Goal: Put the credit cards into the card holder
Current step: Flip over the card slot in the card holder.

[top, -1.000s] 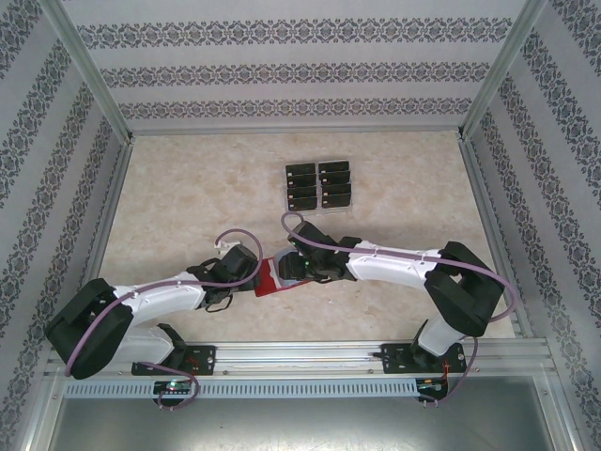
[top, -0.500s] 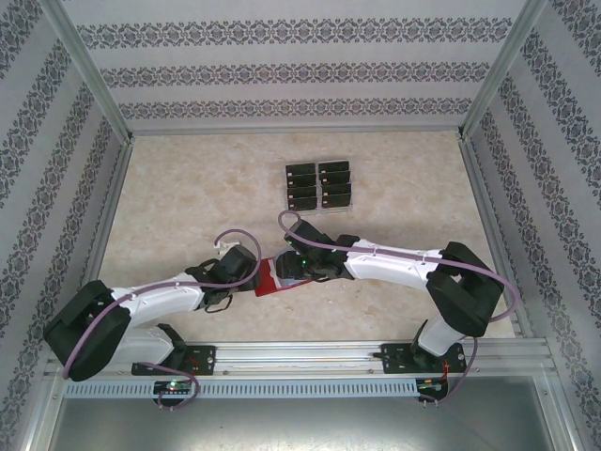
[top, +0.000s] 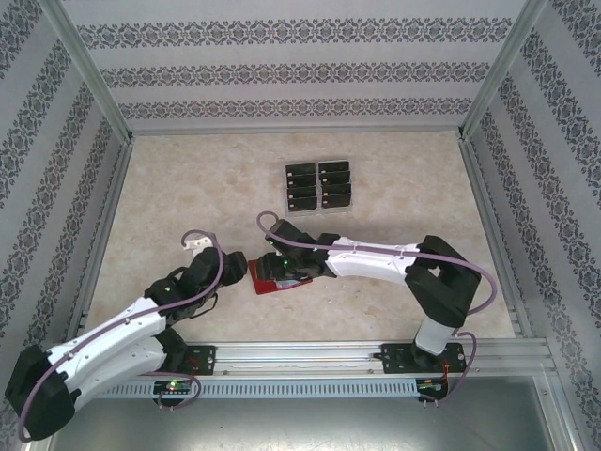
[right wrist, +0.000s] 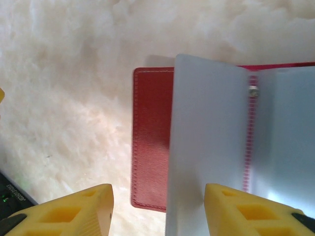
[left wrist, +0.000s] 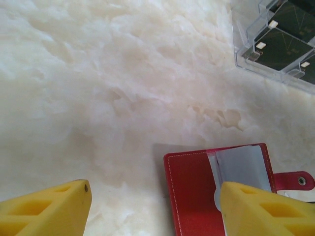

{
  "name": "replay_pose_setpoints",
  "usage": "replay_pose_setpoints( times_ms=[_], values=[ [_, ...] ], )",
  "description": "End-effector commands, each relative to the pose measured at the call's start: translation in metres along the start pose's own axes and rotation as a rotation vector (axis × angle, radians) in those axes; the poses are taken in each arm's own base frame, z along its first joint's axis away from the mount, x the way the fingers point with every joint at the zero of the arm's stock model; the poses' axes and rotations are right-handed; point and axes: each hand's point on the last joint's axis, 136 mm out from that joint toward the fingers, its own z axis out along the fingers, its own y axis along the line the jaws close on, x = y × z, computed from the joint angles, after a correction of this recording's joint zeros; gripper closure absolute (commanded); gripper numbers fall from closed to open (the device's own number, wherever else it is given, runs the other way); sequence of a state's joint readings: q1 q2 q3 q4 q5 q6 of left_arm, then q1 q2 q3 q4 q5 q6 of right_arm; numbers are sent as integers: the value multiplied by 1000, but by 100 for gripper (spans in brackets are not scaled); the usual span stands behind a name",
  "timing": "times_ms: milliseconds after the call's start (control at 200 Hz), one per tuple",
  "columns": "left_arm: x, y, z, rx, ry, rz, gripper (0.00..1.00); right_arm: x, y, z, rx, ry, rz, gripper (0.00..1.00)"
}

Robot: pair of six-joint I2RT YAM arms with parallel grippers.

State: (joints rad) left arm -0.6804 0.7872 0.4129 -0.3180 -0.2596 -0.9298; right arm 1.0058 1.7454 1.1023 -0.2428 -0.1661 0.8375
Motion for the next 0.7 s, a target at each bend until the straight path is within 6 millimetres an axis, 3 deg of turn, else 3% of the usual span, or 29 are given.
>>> replay_pose_setpoints(
  times_ms=[0, 215, 365, 590, 695],
  values=[
    [7, 24, -2, -80, 14, -26, 30, 6, 13, 12, -17, 40, -17, 48],
    [8, 16, -2, -49, 35, -29, 30, 20, 3, 41, 14, 118, 46, 48],
    [9, 13, -2, -42, 47, -19, 30, 23, 8, 48, -17, 141, 50, 48],
    [6, 3, -3, -17, 62, 4, 30, 6, 30, 4, -89, 48, -10, 47],
    [7, -4, 0, -2, 76, 16, 30, 0, 25, -19, -89, -5, -11, 47]
  ],
)
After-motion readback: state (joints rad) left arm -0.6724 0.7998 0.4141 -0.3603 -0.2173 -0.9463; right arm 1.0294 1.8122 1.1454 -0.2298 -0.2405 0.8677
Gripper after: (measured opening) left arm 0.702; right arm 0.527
